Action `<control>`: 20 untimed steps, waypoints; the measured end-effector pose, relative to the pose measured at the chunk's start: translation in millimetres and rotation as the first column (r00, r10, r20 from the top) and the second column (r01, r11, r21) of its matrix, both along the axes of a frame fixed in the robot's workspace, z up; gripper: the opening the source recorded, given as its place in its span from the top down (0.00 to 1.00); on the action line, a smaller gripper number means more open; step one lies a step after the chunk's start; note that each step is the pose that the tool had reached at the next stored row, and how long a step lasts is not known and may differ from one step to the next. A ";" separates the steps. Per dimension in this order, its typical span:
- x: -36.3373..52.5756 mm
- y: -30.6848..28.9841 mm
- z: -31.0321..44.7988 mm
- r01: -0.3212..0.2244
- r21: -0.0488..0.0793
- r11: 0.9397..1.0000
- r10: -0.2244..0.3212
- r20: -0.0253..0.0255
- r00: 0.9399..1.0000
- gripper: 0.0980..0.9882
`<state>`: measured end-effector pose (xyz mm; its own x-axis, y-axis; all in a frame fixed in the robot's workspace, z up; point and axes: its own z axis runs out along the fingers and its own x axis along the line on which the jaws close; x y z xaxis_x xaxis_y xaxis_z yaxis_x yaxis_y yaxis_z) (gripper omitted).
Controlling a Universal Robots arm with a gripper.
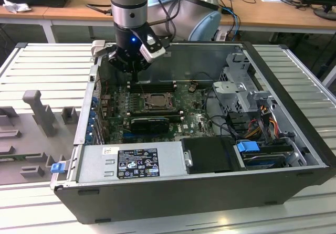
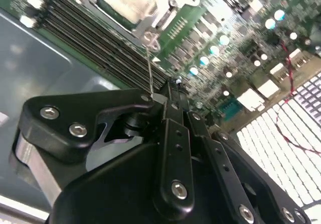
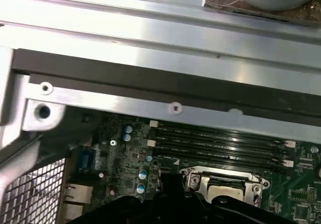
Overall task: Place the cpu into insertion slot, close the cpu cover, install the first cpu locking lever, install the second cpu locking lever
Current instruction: 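Install the first cpu locking lever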
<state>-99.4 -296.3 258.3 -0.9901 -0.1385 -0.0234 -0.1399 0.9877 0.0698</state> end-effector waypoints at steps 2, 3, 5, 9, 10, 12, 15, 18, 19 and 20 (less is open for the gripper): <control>6.5 0.0 -0.2 0.001 0.000 1.000 -0.001 0.000 1.000 0.99; 10.8 0.0 -0.3 0.003 0.000 1.000 -0.003 0.000 1.000 0.99; 17.5 0.0 -0.5 0.004 0.000 1.000 -0.004 0.000 1.000 0.99; 32.0 -0.4 -1.1 0.012 0.000 1.000 -0.012 0.000 1.000 0.99; 32.7 -0.6 -1.2 0.015 0.000 1.000 -0.015 0.000 1.000 0.99; 33.4 -0.7 -1.5 0.026 0.006 1.000 -0.026 0.000 1.000 0.99; 37.7 -0.6 -3.9 0.044 0.010 0.999 -0.044 -0.001 0.999 0.99; 56.0 4.4 -12.7 0.044 0.010 0.999 -0.044 0.000 0.999 0.99; 57.0 6.0 -14.3 0.045 0.010 0.999 -0.045 0.000 0.999 0.99; 57.3 7.3 -15.2 0.044 0.011 0.999 -0.044 0.000 0.999 0.99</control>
<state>-42.1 -289.0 243.1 -0.9952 -0.0944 -0.0246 -0.0962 0.9921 0.0810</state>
